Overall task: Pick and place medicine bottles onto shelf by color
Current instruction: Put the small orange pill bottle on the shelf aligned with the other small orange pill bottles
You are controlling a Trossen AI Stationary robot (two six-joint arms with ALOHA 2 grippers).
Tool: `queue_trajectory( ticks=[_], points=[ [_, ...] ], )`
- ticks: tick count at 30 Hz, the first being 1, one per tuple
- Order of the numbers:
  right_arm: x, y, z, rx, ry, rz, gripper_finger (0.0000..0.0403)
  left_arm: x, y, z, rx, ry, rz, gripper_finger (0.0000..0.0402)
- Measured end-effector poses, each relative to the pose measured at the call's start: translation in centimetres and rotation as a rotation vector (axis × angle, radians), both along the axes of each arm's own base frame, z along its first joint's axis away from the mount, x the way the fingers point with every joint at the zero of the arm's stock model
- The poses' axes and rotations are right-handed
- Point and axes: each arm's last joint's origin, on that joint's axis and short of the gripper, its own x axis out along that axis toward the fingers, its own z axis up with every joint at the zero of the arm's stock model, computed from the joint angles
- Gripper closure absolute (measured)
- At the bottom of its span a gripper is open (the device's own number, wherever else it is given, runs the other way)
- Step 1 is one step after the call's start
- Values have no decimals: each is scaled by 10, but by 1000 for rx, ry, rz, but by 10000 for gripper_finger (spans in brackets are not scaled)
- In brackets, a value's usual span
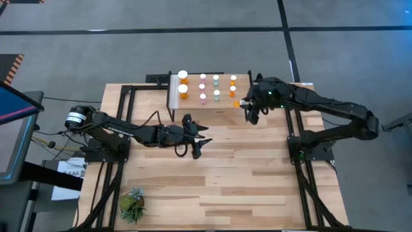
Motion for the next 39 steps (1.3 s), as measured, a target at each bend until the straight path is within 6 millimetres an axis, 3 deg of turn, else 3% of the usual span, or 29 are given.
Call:
queue_trajectory(
  ticks=[11, 22, 27, 39],
  points=[
    [35, -20, 6, 33, 221, 28, 247, 0, 0, -1, -1, 6, 0, 168],
    [61, -33, -10, 58, 342, 48, 247, 0, 0, -1, -7, 13, 1, 168],
    [65, -44, -13, 59, 360, 29, 245, 0, 0, -1, -7, 13, 1, 168],
    [54, -64, -9, 59, 360, -32, 245, 0, 0, -1, -20, 10, -8, 168]
  ],
)
